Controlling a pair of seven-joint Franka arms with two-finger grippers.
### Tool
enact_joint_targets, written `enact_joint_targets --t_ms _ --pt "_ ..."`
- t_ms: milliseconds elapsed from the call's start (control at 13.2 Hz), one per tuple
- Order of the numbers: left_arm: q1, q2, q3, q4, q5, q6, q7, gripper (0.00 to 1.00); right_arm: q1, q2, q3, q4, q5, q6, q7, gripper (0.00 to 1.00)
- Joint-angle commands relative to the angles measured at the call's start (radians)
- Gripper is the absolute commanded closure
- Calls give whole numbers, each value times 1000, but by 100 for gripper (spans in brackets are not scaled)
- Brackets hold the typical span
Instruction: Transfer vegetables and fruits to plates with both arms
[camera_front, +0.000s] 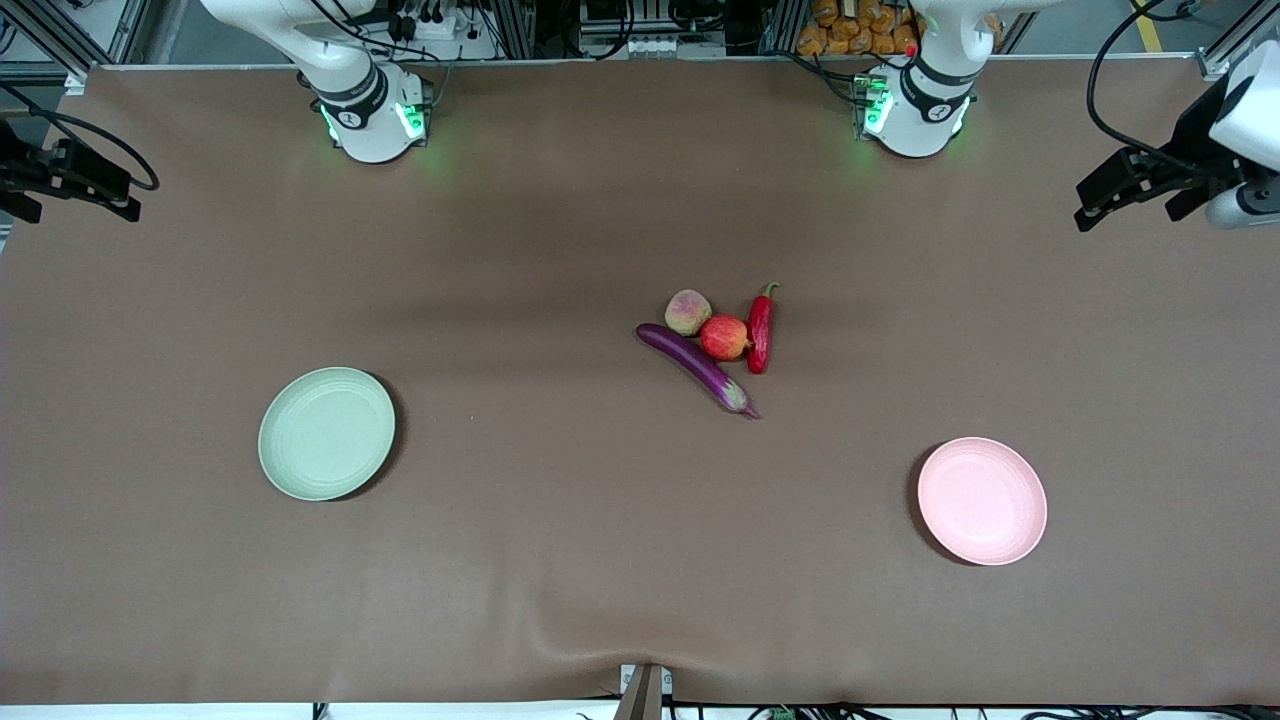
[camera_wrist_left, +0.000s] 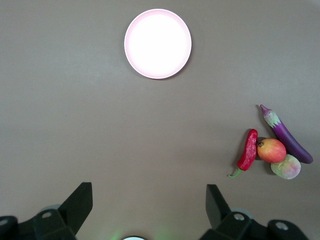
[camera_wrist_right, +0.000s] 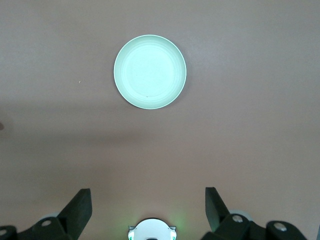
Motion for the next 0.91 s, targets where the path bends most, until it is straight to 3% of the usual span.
enact_joint_targets --t_ms 0,836 --pt "-1 -8 -4 16 22 -33 0 0 -8 -5 9 -2 -20 -7 -6 0" --pt "-15 2 6 19 22 -61 -1 0 -11 7 9 -2 -19 -24 4 0"
